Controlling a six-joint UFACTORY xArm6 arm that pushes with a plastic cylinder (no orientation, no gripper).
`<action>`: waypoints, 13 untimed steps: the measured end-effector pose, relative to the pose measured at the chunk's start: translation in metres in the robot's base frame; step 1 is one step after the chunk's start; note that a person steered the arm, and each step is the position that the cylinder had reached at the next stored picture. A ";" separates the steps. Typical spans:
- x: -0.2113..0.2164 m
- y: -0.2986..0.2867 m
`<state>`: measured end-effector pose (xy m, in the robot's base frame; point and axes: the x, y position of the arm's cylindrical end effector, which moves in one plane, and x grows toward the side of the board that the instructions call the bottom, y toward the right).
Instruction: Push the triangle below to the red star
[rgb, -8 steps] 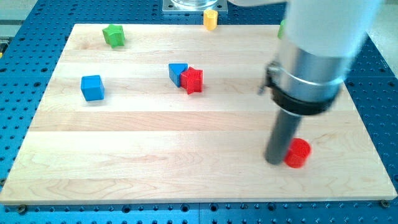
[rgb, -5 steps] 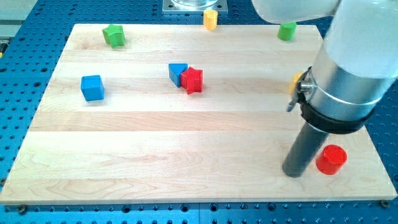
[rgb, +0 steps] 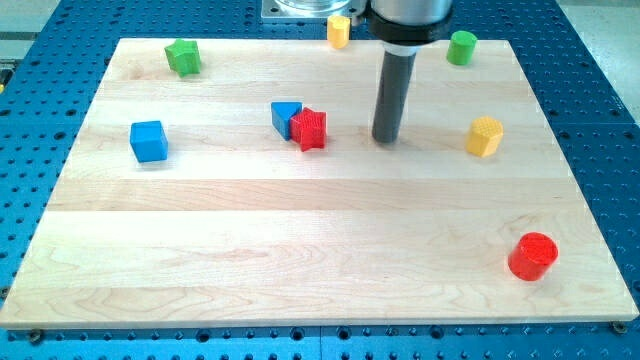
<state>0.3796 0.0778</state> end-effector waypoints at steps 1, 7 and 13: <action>-0.018 -0.024; -0.026 -0.138; 0.001 -0.194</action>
<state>0.3802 -0.1161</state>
